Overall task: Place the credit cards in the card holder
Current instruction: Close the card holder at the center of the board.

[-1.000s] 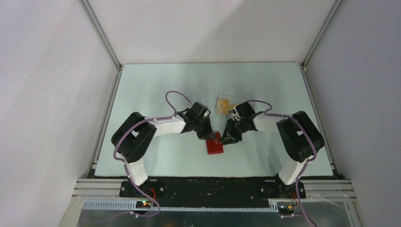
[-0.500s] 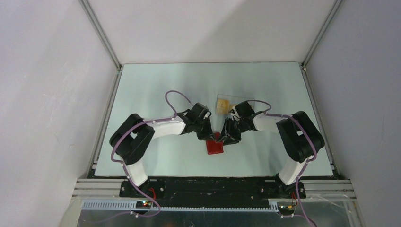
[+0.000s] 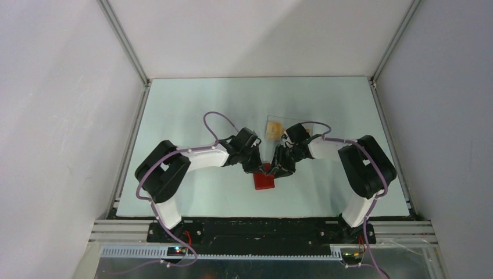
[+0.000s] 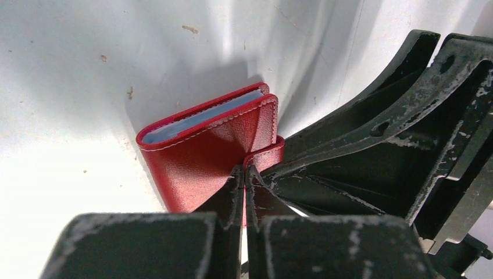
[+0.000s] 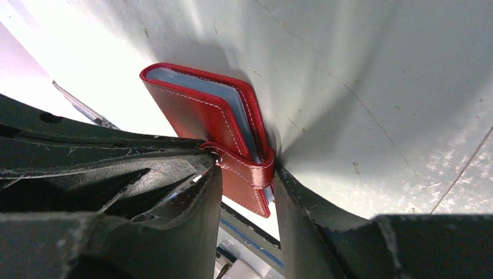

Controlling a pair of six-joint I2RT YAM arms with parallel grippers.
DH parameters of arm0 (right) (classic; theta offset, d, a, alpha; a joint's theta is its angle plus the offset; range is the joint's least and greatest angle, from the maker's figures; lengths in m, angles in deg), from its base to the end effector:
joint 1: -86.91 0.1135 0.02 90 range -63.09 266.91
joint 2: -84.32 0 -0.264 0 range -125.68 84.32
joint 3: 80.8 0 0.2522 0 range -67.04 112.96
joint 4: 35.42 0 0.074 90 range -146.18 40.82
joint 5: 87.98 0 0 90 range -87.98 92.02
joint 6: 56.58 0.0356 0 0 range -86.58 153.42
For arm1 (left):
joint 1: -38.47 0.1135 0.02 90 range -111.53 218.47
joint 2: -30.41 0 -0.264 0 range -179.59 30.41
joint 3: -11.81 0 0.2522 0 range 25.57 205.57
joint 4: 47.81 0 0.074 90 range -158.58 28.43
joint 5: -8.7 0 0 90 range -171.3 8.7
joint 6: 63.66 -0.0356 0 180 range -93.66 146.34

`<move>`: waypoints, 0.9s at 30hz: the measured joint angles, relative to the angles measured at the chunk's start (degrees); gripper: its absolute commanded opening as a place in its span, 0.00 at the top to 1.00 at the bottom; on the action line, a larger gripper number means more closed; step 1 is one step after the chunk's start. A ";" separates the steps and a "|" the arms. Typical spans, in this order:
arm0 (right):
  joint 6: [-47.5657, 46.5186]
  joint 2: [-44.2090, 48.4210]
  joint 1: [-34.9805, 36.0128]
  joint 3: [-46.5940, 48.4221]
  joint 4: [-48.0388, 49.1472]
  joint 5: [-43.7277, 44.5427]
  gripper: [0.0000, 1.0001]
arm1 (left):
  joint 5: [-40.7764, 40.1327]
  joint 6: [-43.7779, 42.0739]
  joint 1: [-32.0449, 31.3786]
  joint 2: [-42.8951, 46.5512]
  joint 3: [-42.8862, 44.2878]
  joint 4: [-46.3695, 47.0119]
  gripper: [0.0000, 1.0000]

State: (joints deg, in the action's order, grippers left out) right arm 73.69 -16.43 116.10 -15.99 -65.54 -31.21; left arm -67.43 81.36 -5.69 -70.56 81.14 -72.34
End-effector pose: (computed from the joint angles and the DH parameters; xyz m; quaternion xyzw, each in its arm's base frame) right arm 0.2660 0.1709 0.1300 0.0315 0.9388 0.3431 0.0040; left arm 0.2418 -0.2467 0.1502 -0.0549 0.9488 -0.2948 0.0993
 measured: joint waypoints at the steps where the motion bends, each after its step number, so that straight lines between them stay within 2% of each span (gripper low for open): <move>1: -0.04 -0.20 0.22 0.50 -0.72 0.44 0.58 | -0.13 0.00 -0.09 0.00 0.00 0.02 1.00; 18: -1.20 -4.61 4.13 9.22 -12.02 6.21 0.64 | -2.40 -0.02 -0.59 -0.02 0.39 -0.83 1.00; 27: -1.55 -4.33 5.14 9.64 -12.33 7.37 0.57 | -5.35 -1.60 -1.57 -0.02 3.02 -5.73 1.00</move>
State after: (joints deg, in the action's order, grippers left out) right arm 72.14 -20.75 121.24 -6.35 -77.87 -23.85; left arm -72.79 79.77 -7.27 -70.58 84.15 -78.07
